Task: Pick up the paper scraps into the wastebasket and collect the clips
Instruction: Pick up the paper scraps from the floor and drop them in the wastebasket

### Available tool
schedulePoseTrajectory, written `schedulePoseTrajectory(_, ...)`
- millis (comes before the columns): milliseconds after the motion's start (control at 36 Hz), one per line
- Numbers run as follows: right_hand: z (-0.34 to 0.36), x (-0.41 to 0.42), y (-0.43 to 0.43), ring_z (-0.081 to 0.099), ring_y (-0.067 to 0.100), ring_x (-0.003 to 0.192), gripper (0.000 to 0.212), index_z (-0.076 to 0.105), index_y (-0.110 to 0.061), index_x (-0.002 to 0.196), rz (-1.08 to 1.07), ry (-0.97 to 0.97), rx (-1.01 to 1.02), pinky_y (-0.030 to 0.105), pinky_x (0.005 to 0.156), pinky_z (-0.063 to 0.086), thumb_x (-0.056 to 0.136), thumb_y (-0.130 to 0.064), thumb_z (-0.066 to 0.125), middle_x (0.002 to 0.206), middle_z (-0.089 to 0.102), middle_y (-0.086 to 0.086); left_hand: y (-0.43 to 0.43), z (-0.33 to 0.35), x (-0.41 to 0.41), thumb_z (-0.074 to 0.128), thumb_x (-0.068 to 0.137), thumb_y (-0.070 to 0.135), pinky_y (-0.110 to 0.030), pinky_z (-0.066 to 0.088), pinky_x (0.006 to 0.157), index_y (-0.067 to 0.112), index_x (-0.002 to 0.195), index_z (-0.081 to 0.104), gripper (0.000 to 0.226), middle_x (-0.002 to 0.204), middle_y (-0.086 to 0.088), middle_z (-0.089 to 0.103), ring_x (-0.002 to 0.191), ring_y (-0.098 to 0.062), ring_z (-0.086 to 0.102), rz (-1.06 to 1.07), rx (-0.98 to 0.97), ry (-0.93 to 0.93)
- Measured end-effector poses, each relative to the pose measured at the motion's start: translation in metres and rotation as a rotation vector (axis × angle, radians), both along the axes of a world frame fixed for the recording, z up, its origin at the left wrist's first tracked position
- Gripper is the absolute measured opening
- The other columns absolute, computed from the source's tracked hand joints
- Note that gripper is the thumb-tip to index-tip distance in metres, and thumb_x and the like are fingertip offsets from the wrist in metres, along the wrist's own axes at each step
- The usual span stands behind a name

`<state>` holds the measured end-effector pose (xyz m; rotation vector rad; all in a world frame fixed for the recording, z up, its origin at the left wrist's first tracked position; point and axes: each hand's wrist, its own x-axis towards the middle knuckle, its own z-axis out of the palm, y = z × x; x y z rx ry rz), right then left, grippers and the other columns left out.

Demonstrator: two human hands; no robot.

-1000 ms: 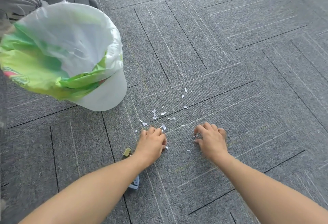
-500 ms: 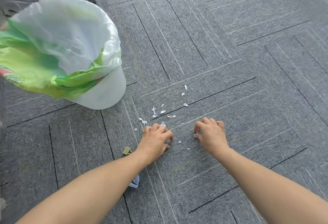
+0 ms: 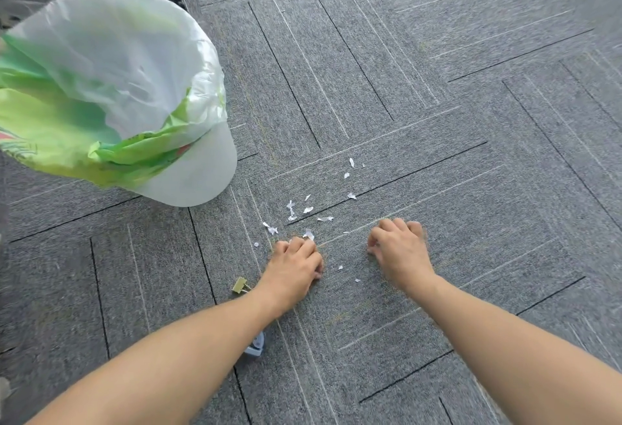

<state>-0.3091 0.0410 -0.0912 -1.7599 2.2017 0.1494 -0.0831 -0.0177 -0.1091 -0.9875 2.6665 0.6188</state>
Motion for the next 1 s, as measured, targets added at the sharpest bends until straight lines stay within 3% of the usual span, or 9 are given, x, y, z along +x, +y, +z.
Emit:
schedulePoseTrajectory(194,-0.002,0.001,0.006,0.043,0.013,0.101,0.013,0.057,-0.028,0.101,0.017,0.015,0.006,0.035,0.094,0.028,0.095,-0.038,0.052,0.101,0.05,-0.01,0.002,0.003,-0.025,0.05,0.095,0.043,-0.035,0.019,0.102,0.031,0.108,0.059,0.02,0.115,0.014,0.048,0.118,-0.011,0.031,0.103,0.057,0.147)
schedulePoseTrajectory(417,-0.002,-0.001,0.027,0.043,0.012,0.094,0.012,0.059,-0.031,0.1,-0.02,-0.003,0.0,0.033,0.087,0.024,0.094,-0.034,0.049,0.099,0.05,-0.012,0.006,-0.002,-0.042,0.055,0.091,0.047,-0.037,0.023,0.102,0.033,0.105,0.059,0.019,0.115,0.014,0.049,0.118,-0.013,0.033,0.125,0.041,0.134)
schedulePoseTrajectory(556,0.0,-0.003,0.034,0.043,0.012,0.096,0.014,0.057,-0.032,0.101,-0.035,-0.026,0.012,0.033,0.089,0.023,0.094,-0.037,0.047,0.1,0.049,-0.012,0.005,-0.003,-0.043,0.058,0.089,0.048,-0.032,0.023,0.1,0.037,0.108,0.052,0.023,0.115,0.015,0.044,0.117,-0.011,0.032,0.161,0.051,0.164)
schedulePoseTrajectory(694,0.001,-0.005,0.038,0.042,0.011,0.096,0.014,0.057,-0.033,0.1,-0.06,-0.045,0.022,0.033,0.091,0.023,0.094,-0.041,0.046,0.1,0.048,-0.014,0.005,-0.003,-0.042,0.054,0.088,0.053,-0.036,0.021,0.102,0.04,0.108,0.055,0.024,0.12,0.016,0.045,0.122,-0.012,0.03,0.148,0.032,0.131)
schedulePoseTrajectory(1000,0.023,-0.005,0.034,0.042,0.009,0.096,0.01,0.056,-0.036,0.099,-0.111,-0.066,-0.031,0.032,0.092,0.025,0.093,-0.042,0.05,0.099,0.049,-0.017,0.018,0.004,-0.045,0.053,0.089,0.051,-0.036,0.021,0.104,0.033,0.104,0.061,0.025,0.112,0.018,0.045,0.116,-0.011,0.031,0.265,0.036,0.092)
